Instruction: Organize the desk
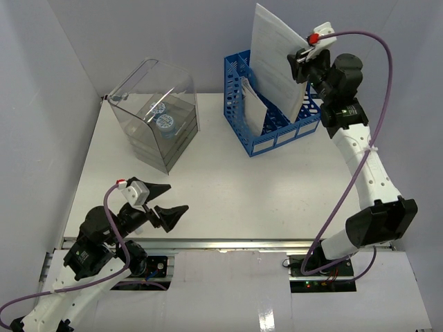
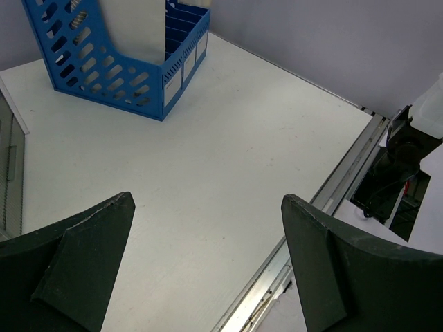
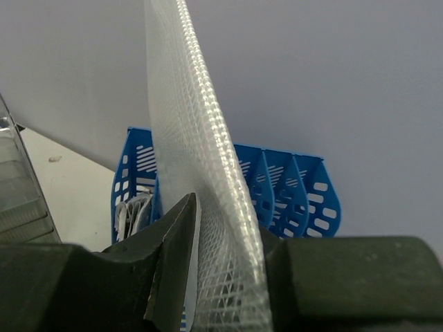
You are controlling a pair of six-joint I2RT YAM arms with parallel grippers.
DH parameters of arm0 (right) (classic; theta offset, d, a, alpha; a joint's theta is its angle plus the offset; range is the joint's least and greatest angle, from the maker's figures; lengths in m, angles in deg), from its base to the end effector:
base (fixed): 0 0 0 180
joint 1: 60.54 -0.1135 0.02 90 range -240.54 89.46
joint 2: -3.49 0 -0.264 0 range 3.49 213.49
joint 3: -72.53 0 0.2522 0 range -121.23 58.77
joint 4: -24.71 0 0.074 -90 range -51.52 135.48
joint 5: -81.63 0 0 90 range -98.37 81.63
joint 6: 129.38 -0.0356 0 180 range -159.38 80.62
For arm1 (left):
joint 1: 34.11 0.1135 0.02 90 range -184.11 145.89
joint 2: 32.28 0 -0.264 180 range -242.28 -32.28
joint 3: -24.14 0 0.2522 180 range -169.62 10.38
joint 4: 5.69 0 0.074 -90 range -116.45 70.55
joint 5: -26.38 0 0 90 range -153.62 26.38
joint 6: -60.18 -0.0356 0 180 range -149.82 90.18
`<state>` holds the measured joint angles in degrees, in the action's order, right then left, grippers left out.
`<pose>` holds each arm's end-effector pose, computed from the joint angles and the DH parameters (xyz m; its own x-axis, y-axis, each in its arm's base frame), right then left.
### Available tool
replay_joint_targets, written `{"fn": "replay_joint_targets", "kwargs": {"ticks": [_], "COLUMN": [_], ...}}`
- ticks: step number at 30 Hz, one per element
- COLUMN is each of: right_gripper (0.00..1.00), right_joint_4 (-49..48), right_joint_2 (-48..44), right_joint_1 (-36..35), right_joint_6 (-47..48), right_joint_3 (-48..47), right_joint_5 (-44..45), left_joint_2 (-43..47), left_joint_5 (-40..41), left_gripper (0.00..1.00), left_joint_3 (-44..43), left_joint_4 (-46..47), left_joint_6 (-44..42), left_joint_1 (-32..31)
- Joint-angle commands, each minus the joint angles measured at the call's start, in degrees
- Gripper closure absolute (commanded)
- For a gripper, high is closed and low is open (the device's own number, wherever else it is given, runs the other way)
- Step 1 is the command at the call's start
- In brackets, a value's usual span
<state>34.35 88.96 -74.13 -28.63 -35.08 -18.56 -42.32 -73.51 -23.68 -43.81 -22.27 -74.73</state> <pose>0.3282 0.0858 0.4953 0.2811 -0.1209 -0.9520 -0.3529 0.9095 -0.2197 0.0480 -0.0492 0.3134 -0.1059 -0.0797 -0.9912 0.7645 0.6309 -0.1324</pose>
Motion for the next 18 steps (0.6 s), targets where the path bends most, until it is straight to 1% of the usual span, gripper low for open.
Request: {"fn": "replay_joint_targets", "kwargs": {"ticks": [1,9,18], "right_gripper": [0.92,0.92,0.92], "right_joint_4": [-6.52,-9.76,-13.51], "right_joint_2": [1.12,5.32,9.70], "right_joint_1": [-3.10,-6.27,-6.71], "right_joint_6": [3.82,5.95,4.40], "right_joint_3": [-1.73,-1.70,0.20], "right_joint_5": [4.11,7.54,5.80], "left_joint_2": [0.46,0.98,1.76], "left_joint_5": [-0.19,0.58,1.36], "left_gripper": [0.02,0.02,0.02], "left_joint_3": [1.08,1.54,2.32], "left_joint_4": [0.63,0.45,0.01], "left_joint_6": [1.19,1.50,2.03], "left_joint_1": [-0.10,-0.07,-0.16]}}
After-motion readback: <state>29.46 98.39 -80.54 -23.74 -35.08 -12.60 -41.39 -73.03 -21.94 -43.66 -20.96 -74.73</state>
